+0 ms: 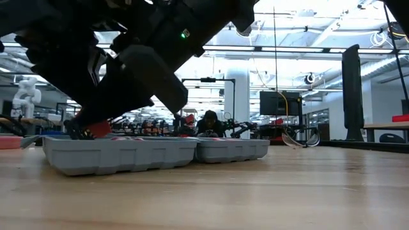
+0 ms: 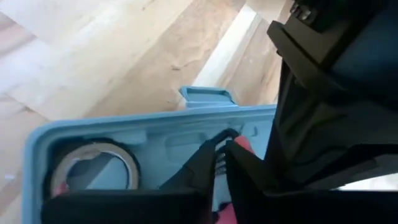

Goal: Prefit tool cases
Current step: Put the red allen wrench into the gray prefit tools case

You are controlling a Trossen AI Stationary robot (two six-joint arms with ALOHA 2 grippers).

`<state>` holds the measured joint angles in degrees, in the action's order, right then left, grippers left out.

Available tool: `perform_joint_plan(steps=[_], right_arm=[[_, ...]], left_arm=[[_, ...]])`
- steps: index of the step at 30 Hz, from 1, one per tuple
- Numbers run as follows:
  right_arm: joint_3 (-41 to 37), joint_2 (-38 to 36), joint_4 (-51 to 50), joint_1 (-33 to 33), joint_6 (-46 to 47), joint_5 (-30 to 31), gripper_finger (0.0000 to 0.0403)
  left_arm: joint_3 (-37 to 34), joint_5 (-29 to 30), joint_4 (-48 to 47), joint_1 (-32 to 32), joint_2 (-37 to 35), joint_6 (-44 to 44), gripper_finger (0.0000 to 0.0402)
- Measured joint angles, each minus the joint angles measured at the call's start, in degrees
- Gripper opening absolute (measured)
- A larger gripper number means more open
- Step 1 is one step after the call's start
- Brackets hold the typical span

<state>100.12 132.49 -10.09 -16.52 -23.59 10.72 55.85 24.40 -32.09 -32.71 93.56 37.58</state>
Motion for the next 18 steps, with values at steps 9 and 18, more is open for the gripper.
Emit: perform_joint_plan(steps=[9,18], right_arm=[[0.00,0.00,-1.34,0.05,1.75,-1.20,0.0107],[-0.07,0.00,-2.38,1.52,3.38,-10.60,0.0119]], left_arm=[[-0.32,0.54,-0.26,0.76,0.02,-0.79,0.0000],[-2.39,2.89,-0.26,1.57,0.02,-2.05,0.0000]])
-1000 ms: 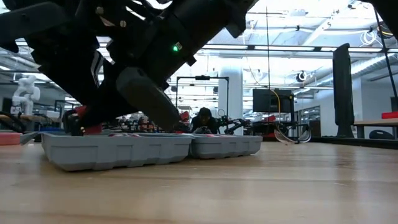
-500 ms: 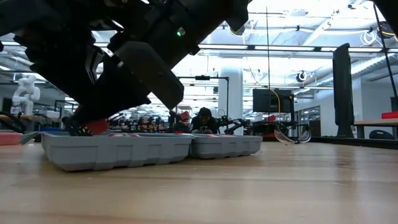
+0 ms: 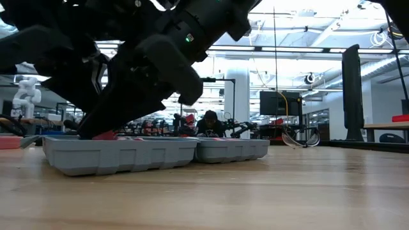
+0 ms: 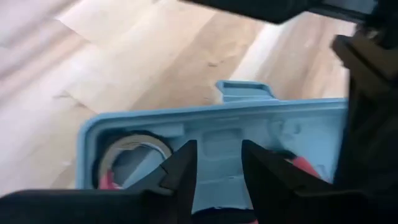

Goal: Prefit tool cases
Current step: Put the red allen wrench into the gray prefit tools case

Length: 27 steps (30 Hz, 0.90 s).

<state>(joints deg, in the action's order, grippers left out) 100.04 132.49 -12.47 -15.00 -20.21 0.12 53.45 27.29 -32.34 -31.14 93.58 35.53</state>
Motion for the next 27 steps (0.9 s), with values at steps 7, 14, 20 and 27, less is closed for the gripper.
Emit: perform_joint_plan(steps=[7,14,20,27], right_arm=[[-0.10,-0.85,-1.01,1.57,2.49,-6.81,0.0119],[-0.12,-5.20,-7.48,1.60,3.22,-7.41,0.0119],[-0.12,-7.04,-13.15,3.35,5.45,-3.80,0.0118],[-3.54,-6.36,-6.86,7.60,11.01,-3.16,0.0036]], left_arm=[[-0.02,1.46,0.71,-0.03,0.00,0.02,0.0000],[0.53,1.93,-0.74,-1.34,0.02,1.64,0.0000],[4.40,2.36,-7.07,-3.40,-0.31,3.35,0.0000],[5.21,-0.36,-17.64,-3.85,-0.62,10.07,0.0000]])
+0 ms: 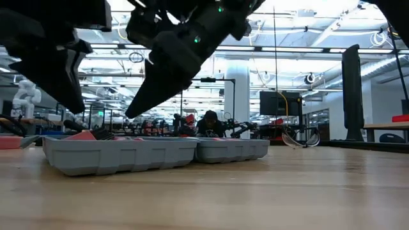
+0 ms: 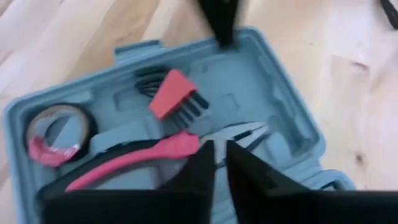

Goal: Prefit tool cases
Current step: Put the red allen wrench into the gray prefit tools case

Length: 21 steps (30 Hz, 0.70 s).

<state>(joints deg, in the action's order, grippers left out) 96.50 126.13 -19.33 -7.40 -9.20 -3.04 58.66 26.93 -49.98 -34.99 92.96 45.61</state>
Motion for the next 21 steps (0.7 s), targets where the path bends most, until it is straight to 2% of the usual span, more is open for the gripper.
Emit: perform_joint_plan(steps=[2,6,12,21], right_arm=[[-1.22,0.00,2.98,0.78,0.60,-0.35,0.0010],[-3.35,0.14,8.93,1.44,2.36,-2.81,0.0003],[-4.64,2.79,13.39,0.87,3.51,-2.95,0.0001],[-4.69,4.57,18.48,0.57,4.16,-4.36,0.0000]], left_arm=[[-1.04,-0.48,4.10,0.27,-0.04,-2.92,0.0000],[-1.88,-0.53,6.24,1.85,-0.05,-4.96,0.0000],[-2.08,-0.62,5.96,1.80,-0.63,-5.54,0.0000],[-1.68,-16.03,6.61,-2.00,-2.67,-4.33,0.0000]])
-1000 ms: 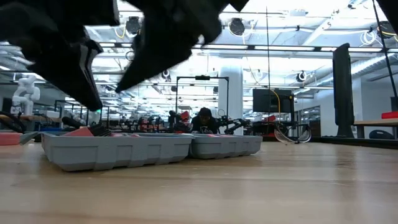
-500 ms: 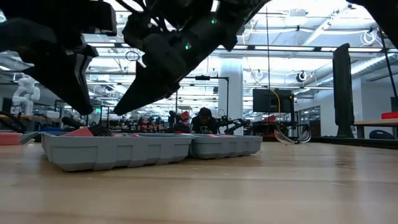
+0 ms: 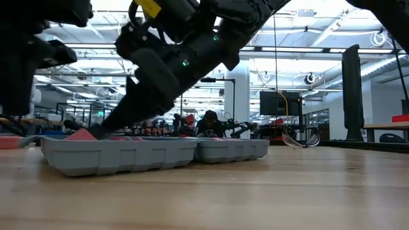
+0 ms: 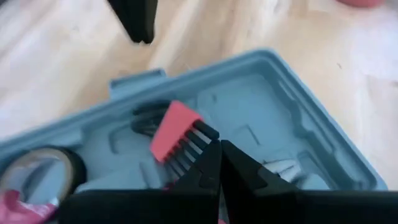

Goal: Prefit tool cases
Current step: Put the red allen wrench into the gray prefit tools case

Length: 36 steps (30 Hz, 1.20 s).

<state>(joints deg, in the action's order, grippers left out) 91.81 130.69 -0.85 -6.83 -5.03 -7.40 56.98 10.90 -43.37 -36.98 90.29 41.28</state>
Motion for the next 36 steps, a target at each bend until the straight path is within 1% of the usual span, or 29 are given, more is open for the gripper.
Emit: perform_joint_plan(steps=[2,4,8,11,16,22,25,27,31,32,34,36], right_arm=[[0.00,0.00,1.54,0.02,0.13,-1.46,0.0000],[0.00,0.00,2.42,-0.19,0.15,-1.82,0.0000],[0.00,0.00,3.09,-0.93,0.08,-1.74,0.0000],[0.00,0.00,3.25,-1.76,0.02,-1.83,0.0000],[0.02,0.00,3.37,-3.61,-0.11,-5.12,0.0000],[0.61,-0.24,2.88,-6.07,-1.59,-4.97,0.0000],[0.61,-0.28,2.08,-7.10,-2.45,-3.98,0.0000],[0.61,-0.28,1.17,-7.47,-3.12,-2.09,0.0000],[0.63,-0.75,-0.70,-7.00,-3.30,-0.86,0.0000],[0.61,-1.12,-1.87,-6.91,-3.35,0.25,0.0000],[0.61,-2.11,-3.98,-6.93,-4.36,2.36,0.0000],[0.61,-3.69,-5.70,-7.05,-5.51,4.28,0.0000]], left_arm=[[-0.49,-1.11,2.97,-0.90,0.39,0.38,0.0000],[-1.80,-0.81,6.79,-1.51,0.86,1.46,0.0000],[-5.08,4.34,13.42,-2.16,2.12,4.27,0.0000],[-6.22,7.15,14.29,-2.28,2.48,6.38,0.0000],[-6.54,10.76,13.81,-2.54,2.48,6.23,0.0000],[-6.54,11.45,13.74,-2.52,2.48,6.27,0.0000],[-6.54,11.50,13.80,-2.52,2.48,6.41,0.0000],[-6.56,11.62,14.03,-2.52,2.48,6.45,0.0000],[-6.07,11.69,14.26,-2.52,2.48,6.44,0.0000],[-5.54,11.56,14.27,-2.63,2.48,6.42,0.0000],[-4.27,10.73,13.67,-3.14,2.10,5.53,0.0000],[-2.62,8.90,13.56,-4.10,1.61,2.69,0.0000]])
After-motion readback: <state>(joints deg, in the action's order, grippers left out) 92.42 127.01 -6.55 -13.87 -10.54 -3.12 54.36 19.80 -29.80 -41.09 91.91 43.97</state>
